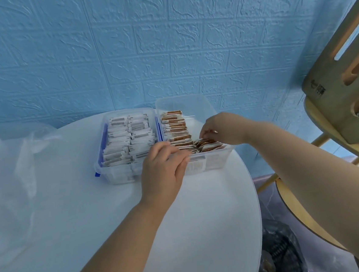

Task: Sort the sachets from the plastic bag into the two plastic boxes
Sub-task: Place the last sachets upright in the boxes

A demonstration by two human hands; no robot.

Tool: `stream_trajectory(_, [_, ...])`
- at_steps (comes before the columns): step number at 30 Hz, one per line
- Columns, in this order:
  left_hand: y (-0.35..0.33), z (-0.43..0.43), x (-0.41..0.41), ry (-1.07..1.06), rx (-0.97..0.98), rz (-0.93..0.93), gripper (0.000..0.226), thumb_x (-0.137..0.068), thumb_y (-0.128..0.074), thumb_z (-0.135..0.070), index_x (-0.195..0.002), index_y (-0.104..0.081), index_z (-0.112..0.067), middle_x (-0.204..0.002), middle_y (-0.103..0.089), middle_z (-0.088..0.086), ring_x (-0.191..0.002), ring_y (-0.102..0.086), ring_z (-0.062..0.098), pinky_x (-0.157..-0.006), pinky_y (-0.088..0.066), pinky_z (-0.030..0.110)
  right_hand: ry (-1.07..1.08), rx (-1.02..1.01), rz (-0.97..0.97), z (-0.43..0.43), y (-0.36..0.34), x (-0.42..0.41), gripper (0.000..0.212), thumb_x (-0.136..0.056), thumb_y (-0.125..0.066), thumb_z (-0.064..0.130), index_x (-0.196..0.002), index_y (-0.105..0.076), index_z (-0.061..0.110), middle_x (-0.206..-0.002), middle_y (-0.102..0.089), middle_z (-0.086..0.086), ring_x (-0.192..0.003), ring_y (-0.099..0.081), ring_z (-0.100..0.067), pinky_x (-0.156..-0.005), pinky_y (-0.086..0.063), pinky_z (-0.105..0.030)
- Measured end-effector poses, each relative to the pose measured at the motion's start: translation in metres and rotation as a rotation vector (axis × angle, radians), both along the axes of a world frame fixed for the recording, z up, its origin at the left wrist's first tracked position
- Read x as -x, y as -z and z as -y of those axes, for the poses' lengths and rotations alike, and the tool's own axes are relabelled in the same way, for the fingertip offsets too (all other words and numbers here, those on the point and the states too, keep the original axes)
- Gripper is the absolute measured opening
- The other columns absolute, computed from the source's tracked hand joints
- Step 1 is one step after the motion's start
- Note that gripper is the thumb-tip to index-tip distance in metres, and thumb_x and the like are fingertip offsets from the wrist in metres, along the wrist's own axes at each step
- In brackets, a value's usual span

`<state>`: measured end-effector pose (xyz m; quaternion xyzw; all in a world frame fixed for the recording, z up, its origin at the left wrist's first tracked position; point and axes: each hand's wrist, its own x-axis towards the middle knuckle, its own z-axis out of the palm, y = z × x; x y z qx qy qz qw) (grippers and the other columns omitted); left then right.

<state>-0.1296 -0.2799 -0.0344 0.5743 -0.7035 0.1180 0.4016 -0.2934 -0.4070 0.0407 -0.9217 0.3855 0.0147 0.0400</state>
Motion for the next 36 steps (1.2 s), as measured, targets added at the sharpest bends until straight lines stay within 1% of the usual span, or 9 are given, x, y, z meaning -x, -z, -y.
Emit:
stream_trajectory(8, [-0.005, -0.005, -0.001, 0.032, -0.077, -0.003, 0.034, -0.09, -0.041, -0.029, -0.101, -0.07, -0.014, -0.095, -0.065, 0.0, -0.103, -0.045, 0.015, -0.087, -0.042, 0.029, 0.021, -0.052, 0.0, -0.007, -0.003, 0.001, 0.025, -0.096, -0.045, 0.027, -0.109, -0.065, 0.02, -0.108, -0.064, 0.0, -0.101, -0.055, -0.02, -0.089, -0.044, -0.035])
stream_trajectory(13, [-0.017, -0.018, -0.008, 0.037, -0.163, -0.065, 0.032, -0.089, -0.045, -0.025, -0.11, -0.066, -0.013, -0.106, -0.061, 0.002, -0.103, -0.051, 0.012, -0.084, -0.04, 0.021, 0.059, -0.078, 0.024, -0.017, -0.007, 0.002, 0.027, -0.096, -0.044, 0.032, -0.112, -0.063, 0.023, -0.115, -0.062, 0.002, -0.105, -0.054, -0.019, -0.091, -0.043, -0.035])
stream_trajectory(17, [-0.027, -0.046, -0.034, -0.046, -0.108, -0.017, 0.035, -0.086, -0.043, -0.027, -0.108, -0.066, -0.012, -0.106, -0.062, 0.004, -0.102, -0.048, 0.013, -0.086, -0.041, 0.024, 0.04, -0.077, 0.15, -0.04, -0.013, -0.002, 0.027, -0.095, -0.047, 0.031, -0.115, -0.063, 0.023, -0.119, -0.06, 0.004, -0.108, -0.052, -0.016, -0.09, -0.039, -0.028])
stream_trajectory(20, [-0.021, -0.08, -0.075, -0.26, -0.085, 0.025, 0.04, -0.083, -0.043, -0.031, -0.11, -0.064, -0.011, -0.111, -0.059, 0.009, -0.108, -0.05, 0.026, -0.095, -0.037, 0.034, -0.03, -0.049, 0.328, -0.068, -0.009, -0.016, 0.023, -0.093, -0.053, 0.025, -0.112, -0.065, 0.02, -0.117, -0.062, 0.002, -0.109, -0.054, -0.016, -0.09, -0.038, -0.023])
stream_trajectory(23, [-0.009, -0.118, -0.116, -0.649, -0.273, 0.072, 0.047, -0.088, -0.049, -0.038, -0.126, -0.054, -0.011, -0.136, -0.044, 0.018, -0.131, -0.031, 0.04, -0.107, -0.021, 0.054, -0.145, -0.019, 0.422, -0.097, 0.008, -0.036, 0.024, -0.091, -0.056, 0.023, -0.114, -0.064, 0.02, -0.119, -0.06, 0.002, -0.112, -0.051, -0.015, -0.092, -0.032, -0.017])
stream_trajectory(25, [-0.004, -0.138, -0.138, -0.849, -0.562, 0.041, 0.06, -0.092, -0.042, -0.047, -0.143, -0.031, -0.016, -0.153, -0.017, 0.016, -0.141, -0.004, 0.035, -0.111, -0.001, 0.054, -0.191, 0.026, 0.431, -0.109, 0.021, -0.048, 0.028, -0.09, -0.058, 0.022, -0.117, -0.061, 0.019, -0.124, -0.057, 0.001, -0.119, -0.046, -0.017, -0.098, -0.027, -0.019])
stream_trajectory(27, [0.001, -0.151, -0.154, -0.921, -0.791, 0.014, 0.069, -0.092, -0.028, -0.056, -0.149, -0.01, -0.022, -0.157, 0.001, 0.01, -0.143, 0.006, 0.029, -0.112, 0.005, 0.05, -0.169, 0.102, 0.41, -0.114, 0.031, -0.057, 0.033, -0.088, -0.061, 0.025, -0.12, -0.06, 0.019, -0.129, -0.054, -0.001, -0.123, -0.041, -0.023, -0.103, -0.026, -0.027])
stream_trajectory(30, [0.011, -0.162, -0.152, -0.801, -0.951, 0.014, 0.064, -0.094, -0.024, -0.055, -0.148, -0.005, -0.027, -0.157, 0.001, 0.007, -0.143, -0.004, 0.028, -0.115, -0.003, 0.046, -0.142, 0.197, 0.403, -0.118, 0.042, -0.06, 0.032, -0.082, -0.068, 0.022, -0.113, -0.065, 0.017, -0.124, -0.059, -0.004, -0.119, -0.044, -0.031, -0.101, -0.035, -0.039])
stream_trajectory(36, [0.01, -0.175, -0.09, -0.568, -0.845, 0.086, 0.062, -0.094, -0.023, -0.055, -0.147, -0.005, -0.029, -0.157, -0.004, 0.004, -0.142, -0.012, 0.023, -0.113, -0.014, 0.032, -0.122, 0.253, 0.276, -0.123, 0.049, -0.059, 0.036, -0.076, -0.073, 0.023, -0.111, -0.067, 0.018, -0.13, -0.055, -0.005, -0.124, -0.042, -0.035, -0.102, -0.038, -0.049])
